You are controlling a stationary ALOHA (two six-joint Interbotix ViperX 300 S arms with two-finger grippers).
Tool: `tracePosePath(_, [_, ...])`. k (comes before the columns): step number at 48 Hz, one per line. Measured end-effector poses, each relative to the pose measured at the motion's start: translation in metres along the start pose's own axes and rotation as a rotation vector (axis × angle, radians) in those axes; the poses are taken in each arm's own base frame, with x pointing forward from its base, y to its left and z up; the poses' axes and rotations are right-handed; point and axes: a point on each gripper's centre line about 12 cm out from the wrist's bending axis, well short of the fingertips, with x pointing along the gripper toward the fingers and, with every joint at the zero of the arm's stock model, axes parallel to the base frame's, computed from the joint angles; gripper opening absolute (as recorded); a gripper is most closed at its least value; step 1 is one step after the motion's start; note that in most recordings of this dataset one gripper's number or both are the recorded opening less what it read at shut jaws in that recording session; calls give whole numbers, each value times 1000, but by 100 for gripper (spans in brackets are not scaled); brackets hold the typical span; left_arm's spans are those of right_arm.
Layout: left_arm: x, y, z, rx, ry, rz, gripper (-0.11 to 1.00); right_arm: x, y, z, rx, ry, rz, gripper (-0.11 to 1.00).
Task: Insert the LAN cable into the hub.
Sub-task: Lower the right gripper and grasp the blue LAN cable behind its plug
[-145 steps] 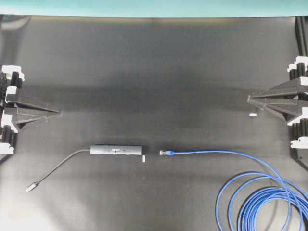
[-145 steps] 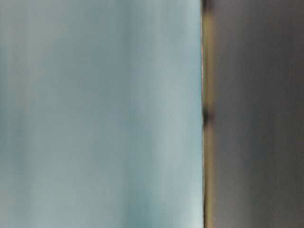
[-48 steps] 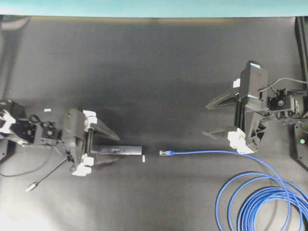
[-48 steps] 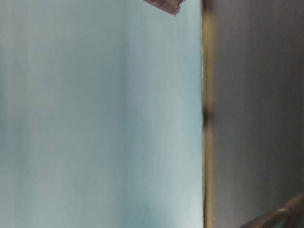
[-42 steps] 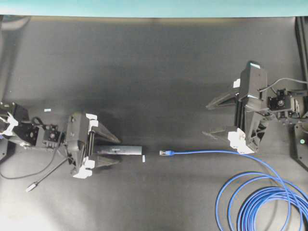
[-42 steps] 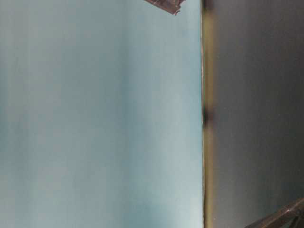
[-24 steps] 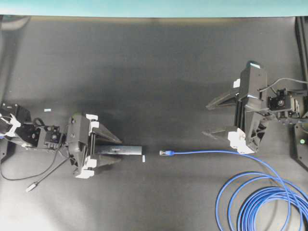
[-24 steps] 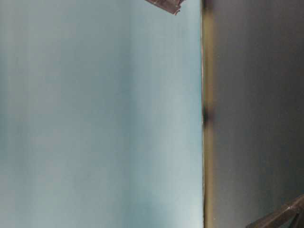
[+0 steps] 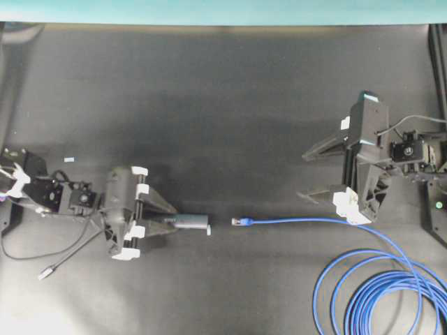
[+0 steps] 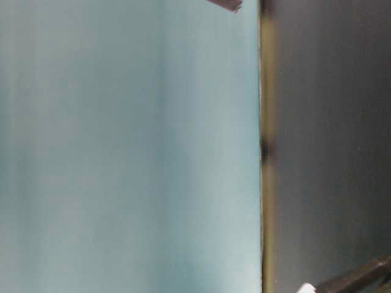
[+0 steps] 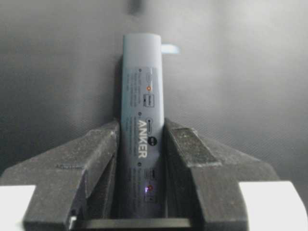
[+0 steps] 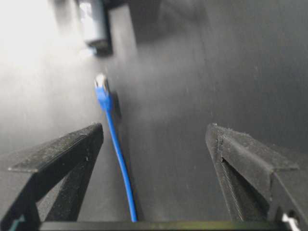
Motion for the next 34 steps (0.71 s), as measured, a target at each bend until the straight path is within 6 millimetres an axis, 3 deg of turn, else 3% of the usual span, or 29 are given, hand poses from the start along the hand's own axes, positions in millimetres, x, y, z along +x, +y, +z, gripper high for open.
tracePosePath(17, [-17,3,63,8,-16,27,28,30,4,-34,-28,16,24,83])
tracePosePath(25, [-28,1,76,5,18,32,28,52,7,-40,-40,9,33,83])
tracePosePath(34, [-33,1,77,6,66,37,28,91,9,-48,-48,70,26,81])
